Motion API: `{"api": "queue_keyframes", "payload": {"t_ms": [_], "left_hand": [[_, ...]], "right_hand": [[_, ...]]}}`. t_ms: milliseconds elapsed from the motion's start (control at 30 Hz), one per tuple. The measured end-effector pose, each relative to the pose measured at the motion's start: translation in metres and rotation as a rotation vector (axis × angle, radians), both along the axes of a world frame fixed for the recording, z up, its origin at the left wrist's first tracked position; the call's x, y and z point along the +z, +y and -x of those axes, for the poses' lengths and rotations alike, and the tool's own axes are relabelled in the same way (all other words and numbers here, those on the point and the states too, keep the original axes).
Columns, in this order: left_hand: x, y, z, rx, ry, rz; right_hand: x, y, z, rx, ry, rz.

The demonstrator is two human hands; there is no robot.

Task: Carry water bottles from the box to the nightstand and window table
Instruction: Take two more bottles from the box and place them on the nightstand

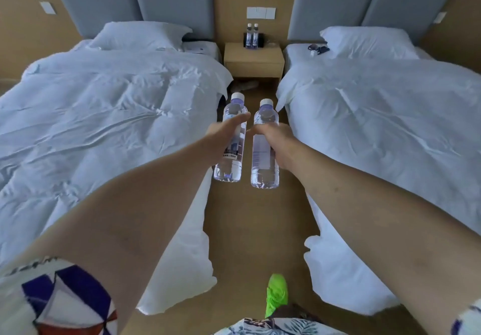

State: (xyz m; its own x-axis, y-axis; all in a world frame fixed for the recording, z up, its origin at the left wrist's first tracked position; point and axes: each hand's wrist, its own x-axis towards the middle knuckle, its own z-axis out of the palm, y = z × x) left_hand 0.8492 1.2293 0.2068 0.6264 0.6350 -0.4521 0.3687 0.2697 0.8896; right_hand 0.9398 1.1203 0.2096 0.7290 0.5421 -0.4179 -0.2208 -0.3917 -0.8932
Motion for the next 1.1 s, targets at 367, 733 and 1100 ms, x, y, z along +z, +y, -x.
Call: {"api": "queue_keyframes", "payload": {"t_ms": [367,733,1100], "left_hand": [[-0.006,0.115,-0.19,0.082,0.026,-0.054],[-0.003,0.219,-0.349,0.101,0.065,-0.068],[-0.023,0.386,-0.516,0.031,0.081,-0.069]], "right_hand": [[-0.006,0.118,-0.184,0.032,-0.018,-0.019],[-0.009,0.216,-0.347,0.006,0.024,-0.005],[-0.023,0.373,-0.502,-0.073,0.041,-0.04]]}}
